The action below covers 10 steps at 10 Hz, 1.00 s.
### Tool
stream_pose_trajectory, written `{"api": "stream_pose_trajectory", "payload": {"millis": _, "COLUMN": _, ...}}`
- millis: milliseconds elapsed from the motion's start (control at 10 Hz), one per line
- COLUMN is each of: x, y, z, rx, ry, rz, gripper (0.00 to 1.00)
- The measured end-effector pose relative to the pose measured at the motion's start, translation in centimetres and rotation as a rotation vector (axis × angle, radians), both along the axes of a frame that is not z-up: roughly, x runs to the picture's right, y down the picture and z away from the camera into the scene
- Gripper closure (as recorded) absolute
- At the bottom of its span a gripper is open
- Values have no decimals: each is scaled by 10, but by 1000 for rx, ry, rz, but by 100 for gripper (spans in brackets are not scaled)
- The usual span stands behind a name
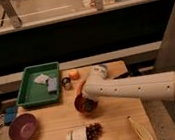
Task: Wipe red bowl with eraser
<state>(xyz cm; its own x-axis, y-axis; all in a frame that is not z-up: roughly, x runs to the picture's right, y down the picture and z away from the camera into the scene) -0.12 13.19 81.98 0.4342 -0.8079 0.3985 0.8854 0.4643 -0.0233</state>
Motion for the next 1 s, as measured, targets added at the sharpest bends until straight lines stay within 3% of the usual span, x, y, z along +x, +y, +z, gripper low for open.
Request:
{"api": "stream_pose_trajectory", "payload": {"millis": 300, "x": 4, "y": -17, "z": 13, "rx": 12, "ry": 17, "rz": 29, "gripper": 100}}
{"api": "stream_pose_trajectory", "payload": {"millis": 600, "x": -14, "y": -28, "z": 22, "rx": 23, "ry": -24, "rz": 45, "gripper": 100}}
{"api": "stream_pose_trajectory", "payload": {"millis": 1000, "x": -40, "y": -22, "z": 20, "rx": 16, "ry": -83, "rz": 22, "gripper": 100}}
